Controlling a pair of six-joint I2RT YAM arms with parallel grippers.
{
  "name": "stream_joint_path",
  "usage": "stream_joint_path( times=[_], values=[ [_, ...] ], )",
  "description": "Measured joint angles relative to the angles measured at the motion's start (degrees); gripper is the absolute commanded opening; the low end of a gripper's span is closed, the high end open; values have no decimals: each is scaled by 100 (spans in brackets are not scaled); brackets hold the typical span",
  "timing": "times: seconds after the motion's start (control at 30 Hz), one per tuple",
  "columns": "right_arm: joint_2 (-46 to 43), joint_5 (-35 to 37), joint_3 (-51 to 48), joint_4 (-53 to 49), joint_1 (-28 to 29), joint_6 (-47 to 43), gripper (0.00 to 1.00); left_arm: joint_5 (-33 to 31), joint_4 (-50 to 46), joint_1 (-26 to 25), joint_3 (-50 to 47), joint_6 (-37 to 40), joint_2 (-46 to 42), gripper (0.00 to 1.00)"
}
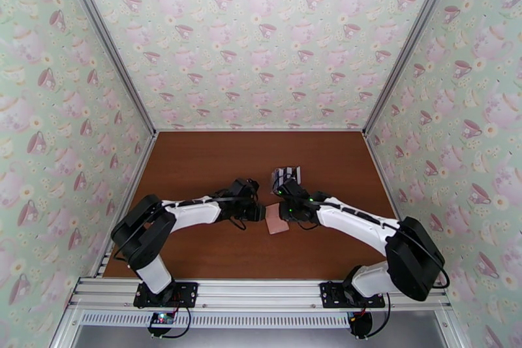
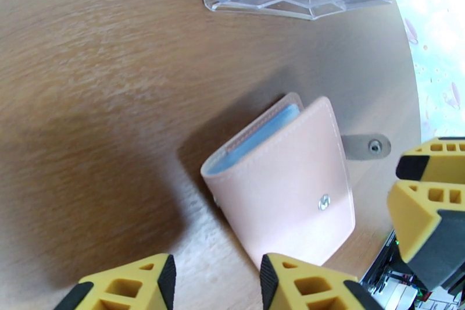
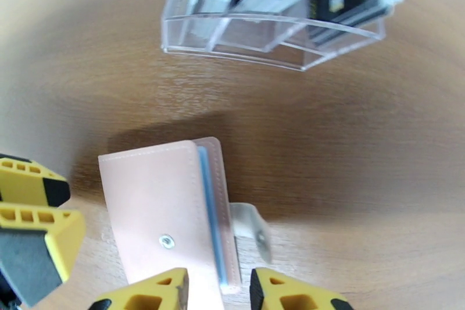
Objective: Put the credit cards into the card holder
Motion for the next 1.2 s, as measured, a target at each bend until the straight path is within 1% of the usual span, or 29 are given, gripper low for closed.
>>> stream_joint_path(
  times=[0.17,0.4,0.7,0.93,1.2],
  values=[
    [-271,-229,-157,72,-297,-79,35,48,31,-24,181,-50,234,44],
    [-396,-501,-356,157,-610,-192,34,55,-9,-68,446,-52,553,44],
    [-400,-763,-509,306,-726,-254,32,50,-251,-186,981,-26,881,43],
    [-400,-925,-623,411,-800,-254,30,44,-472,-212,1143,76,981,42],
    [-385,-935,-623,470,-804,-251,26,44,-485,-216,1145,125,990,41]
  ],
)
